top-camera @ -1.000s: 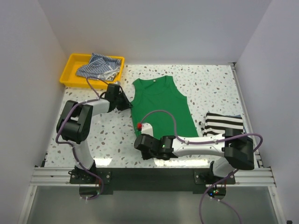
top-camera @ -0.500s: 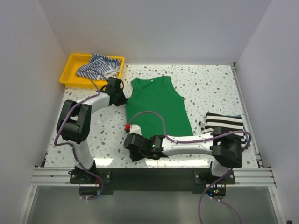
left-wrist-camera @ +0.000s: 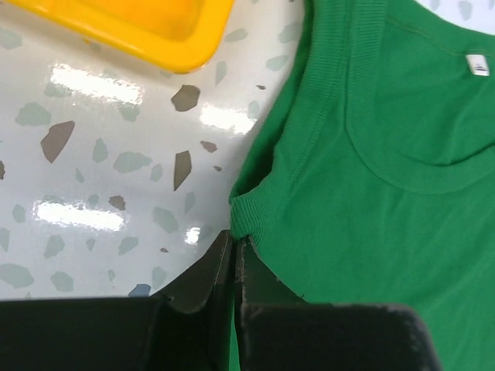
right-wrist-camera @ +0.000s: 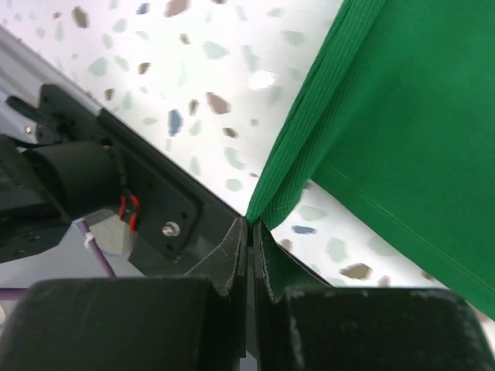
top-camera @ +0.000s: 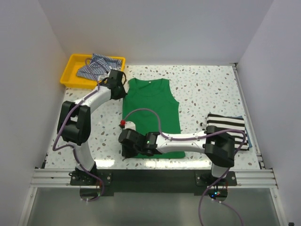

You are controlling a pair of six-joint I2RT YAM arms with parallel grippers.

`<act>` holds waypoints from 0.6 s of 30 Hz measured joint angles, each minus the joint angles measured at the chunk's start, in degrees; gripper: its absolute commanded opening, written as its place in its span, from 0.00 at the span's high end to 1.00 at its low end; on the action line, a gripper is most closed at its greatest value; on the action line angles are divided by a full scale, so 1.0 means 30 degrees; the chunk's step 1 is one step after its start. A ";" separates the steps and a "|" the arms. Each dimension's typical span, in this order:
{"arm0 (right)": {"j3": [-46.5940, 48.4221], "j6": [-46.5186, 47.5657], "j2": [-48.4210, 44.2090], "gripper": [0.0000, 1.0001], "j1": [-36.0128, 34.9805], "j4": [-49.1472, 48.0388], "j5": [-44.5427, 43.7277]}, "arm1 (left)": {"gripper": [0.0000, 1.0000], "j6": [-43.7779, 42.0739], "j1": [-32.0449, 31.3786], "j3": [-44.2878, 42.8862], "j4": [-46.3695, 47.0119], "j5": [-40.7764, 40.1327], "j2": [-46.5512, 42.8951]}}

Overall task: Fold and stack the tank tops
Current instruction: Fold the tank top

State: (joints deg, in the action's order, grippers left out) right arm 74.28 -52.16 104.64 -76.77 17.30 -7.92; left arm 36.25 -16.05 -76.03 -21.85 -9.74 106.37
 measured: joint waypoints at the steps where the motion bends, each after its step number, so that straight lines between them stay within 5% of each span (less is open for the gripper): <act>1: -0.0495 -0.0138 -0.0364 1.00 0.0153 0.0000 -0.0015 | 1.00 0.0000 -0.0124 -0.0211 -0.0044 -0.0058 0.0007; 18: -0.8247 -0.2798 -0.6929 1.00 0.0852 -0.0335 -0.1763 | 1.00 0.0219 -0.3643 -0.2659 -0.0204 -0.0342 0.2535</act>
State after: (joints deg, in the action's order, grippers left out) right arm 49.54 -60.55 83.85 -74.22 16.29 -13.21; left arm 36.91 -26.98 -84.01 -22.46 -10.76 113.97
